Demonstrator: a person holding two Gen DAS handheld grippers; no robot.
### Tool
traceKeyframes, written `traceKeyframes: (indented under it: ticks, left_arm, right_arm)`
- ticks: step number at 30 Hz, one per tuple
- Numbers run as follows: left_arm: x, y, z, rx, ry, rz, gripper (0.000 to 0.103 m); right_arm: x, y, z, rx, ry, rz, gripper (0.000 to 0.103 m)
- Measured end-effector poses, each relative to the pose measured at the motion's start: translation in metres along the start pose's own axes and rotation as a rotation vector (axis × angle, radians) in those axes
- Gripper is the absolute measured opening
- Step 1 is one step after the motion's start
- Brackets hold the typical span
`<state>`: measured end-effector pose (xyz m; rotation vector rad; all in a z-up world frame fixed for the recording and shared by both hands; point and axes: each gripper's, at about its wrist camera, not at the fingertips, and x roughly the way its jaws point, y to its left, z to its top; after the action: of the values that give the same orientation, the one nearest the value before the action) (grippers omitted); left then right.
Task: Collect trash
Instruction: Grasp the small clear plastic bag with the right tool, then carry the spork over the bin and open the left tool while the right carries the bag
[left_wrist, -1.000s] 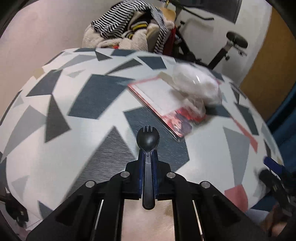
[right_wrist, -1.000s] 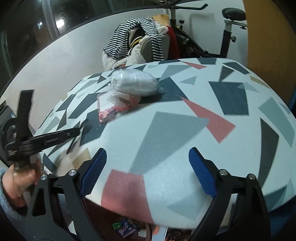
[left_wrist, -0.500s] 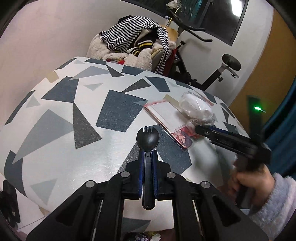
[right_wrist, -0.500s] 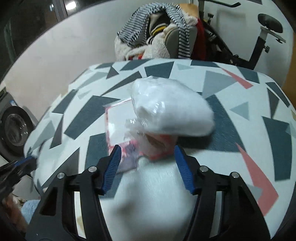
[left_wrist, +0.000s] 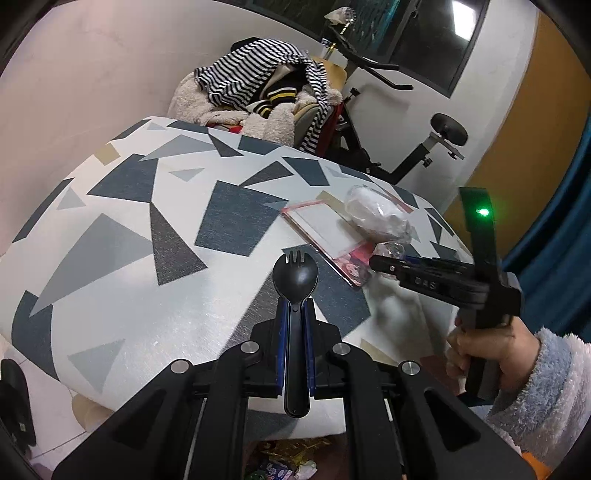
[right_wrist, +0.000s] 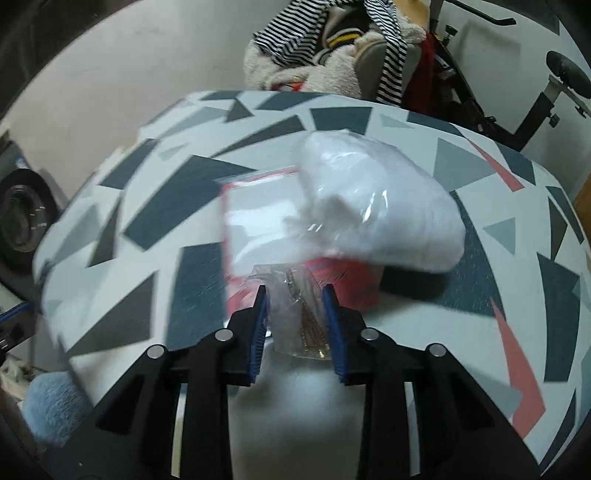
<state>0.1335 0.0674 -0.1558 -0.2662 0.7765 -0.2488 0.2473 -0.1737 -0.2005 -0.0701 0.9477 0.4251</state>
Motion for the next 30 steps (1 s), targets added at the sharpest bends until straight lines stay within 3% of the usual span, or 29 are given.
traceKeyframes:
  ticks: [4,9,17,23,30]
  left_arm:
    - [-0.01,-0.013,-0.007,0.037,0.002,-0.019,0.009]
    - [-0.024,-0.029,-0.023,0.104,0.022,-0.036,0.009]
    - [-0.038,-0.048,-0.069,0.208,0.088,-0.047,0.009]
    - [-0.03,-0.059,-0.1,0.255,0.15,-0.074,0.009]
    - [-0.009,-0.068,-0.128,0.277,0.233,-0.101,0.009]
  right_arm:
    - [-0.037,0.0,-0.025,0.043,-0.058,0.062,0.032]
    - [-0.073,0.009,-0.06,0.043,-0.119,0.08,0.031]
    - [-0.116,0.015,-0.126,0.052,-0.154,0.123,0.031]
    - [-0.129,0.023,-0.174,0.054,-0.161,0.138,0.031]
    - [-0.121,0.022,-0.194,0.106,-0.143,0.146,0.031]
